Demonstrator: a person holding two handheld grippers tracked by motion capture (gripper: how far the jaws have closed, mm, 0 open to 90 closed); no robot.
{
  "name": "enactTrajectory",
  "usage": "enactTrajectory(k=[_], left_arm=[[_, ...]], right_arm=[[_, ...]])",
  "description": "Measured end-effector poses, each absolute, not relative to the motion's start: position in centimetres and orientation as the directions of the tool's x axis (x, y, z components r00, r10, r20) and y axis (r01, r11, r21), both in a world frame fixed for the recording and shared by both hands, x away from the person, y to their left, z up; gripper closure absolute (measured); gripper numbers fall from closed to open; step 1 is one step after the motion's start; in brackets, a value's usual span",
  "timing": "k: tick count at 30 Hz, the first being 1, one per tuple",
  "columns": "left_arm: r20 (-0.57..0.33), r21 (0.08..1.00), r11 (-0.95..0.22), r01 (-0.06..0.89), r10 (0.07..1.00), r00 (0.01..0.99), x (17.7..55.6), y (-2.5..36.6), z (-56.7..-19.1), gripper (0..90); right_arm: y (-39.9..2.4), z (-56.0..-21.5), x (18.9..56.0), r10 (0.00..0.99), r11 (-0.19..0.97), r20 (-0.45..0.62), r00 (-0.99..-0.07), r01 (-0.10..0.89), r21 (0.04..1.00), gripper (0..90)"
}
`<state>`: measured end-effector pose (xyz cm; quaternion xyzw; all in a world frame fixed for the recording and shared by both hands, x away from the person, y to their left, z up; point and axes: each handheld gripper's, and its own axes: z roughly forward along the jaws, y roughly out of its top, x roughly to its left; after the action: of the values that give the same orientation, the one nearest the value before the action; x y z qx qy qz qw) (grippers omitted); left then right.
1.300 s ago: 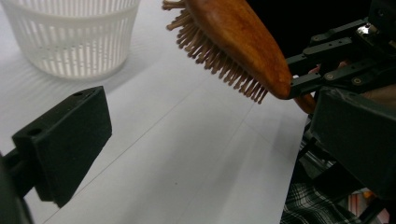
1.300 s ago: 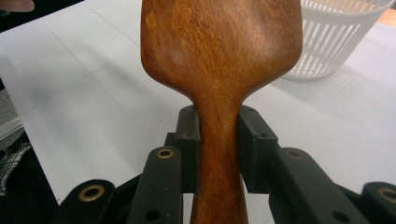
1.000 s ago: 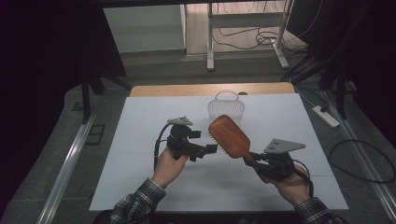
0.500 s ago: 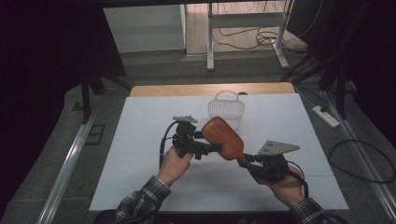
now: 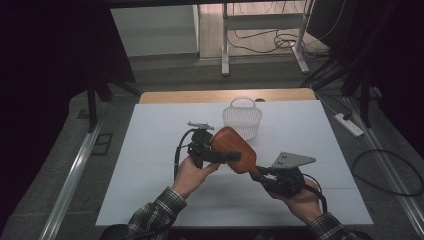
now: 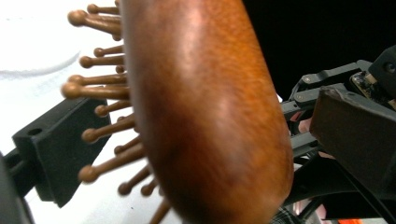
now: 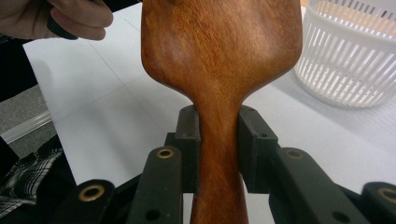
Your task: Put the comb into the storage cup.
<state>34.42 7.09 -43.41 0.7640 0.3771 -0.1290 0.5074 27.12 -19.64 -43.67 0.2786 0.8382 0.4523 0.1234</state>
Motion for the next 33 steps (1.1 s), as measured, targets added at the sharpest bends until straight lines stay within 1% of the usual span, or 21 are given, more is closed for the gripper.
enactTrajectory(k=[3,6,8,14,17,22,26,28,30,31,32,33], left_arm=[[-0.578,0.686,-0.196,0.701,0.440,0.688,34.3,7.1,-43.5,8.4],[-0.593,0.682,-0.187,0.707,0.424,0.684,34.3,7.3,-43.5,21.0],[-0.614,0.674,-0.178,0.717,0.405,0.678,34.4,7.5,-43.6,25.4],[-0.716,0.623,-0.117,0.774,0.313,0.624,34.9,8.4,-44.2,39.2],[-0.735,0.614,-0.107,0.782,0.284,0.616,34.9,8.5,-44.4,45.2],[-0.719,0.634,-0.116,0.765,0.276,0.638,34.6,8.2,-44.2,51.2],[-0.705,0.644,-0.129,0.754,0.283,0.650,34.5,8.2,-44.1,52.5],[-0.684,0.658,-0.136,0.740,0.303,0.664,34.4,8.1,-44.0,53.3],[-0.677,0.663,-0.140,0.735,0.306,0.669,34.3,8.1,-43.9,53.5],[-0.670,0.668,-0.142,0.731,0.312,0.673,34.3,8.1,-43.8,53.5],[-0.666,0.671,-0.145,0.727,0.315,0.676,34.3,8.2,-43.8,53.5],[-0.664,0.672,-0.145,0.726,0.317,0.678,34.3,8.2,-43.7,53.5]], right_arm=[[-19.6,-43.7,27.1,0.576,0.435,0.045,-0.816,0.353,0.828,71.8],[-19.5,-43.7,27.1,0.572,0.437,0.045,-0.819,0.352,0.828,71.8],[-19.5,-43.8,27.1,0.570,0.441,0.041,-0.821,0.347,0.828,71.8],[-19.4,-44.0,27.2,0.564,0.455,0.038,-0.825,0.349,0.819,71.9],[-19.2,-44.2,27.3,0.558,0.473,0.036,-0.829,0.353,0.807,72.0],[-19.0,-44.5,27.5,0.550,0.497,0.029,-0.835,0.355,0.791,71.8],[-19.0,-44.6,27.6,0.544,0.510,0.023,-0.839,0.352,0.785,70.7],[-19.0,-44.7,27.6,0.534,0.518,0.029,-0.845,0.354,0.779,64.1],[-18.8,-44.8,27.6,0.534,0.524,0.034,-0.845,0.362,0.771,60.0],[-18.8,-44.8,27.6,0.534,0.524,0.034,-0.845,0.362,0.771,60.0],[-18.8,-44.9,27.6,0.535,0.531,0.030,-0.844,0.364,0.765,56.1],[-18.7,-45.0,27.6,0.549,0.539,0.014,-0.836,0.368,0.758,49.6]])
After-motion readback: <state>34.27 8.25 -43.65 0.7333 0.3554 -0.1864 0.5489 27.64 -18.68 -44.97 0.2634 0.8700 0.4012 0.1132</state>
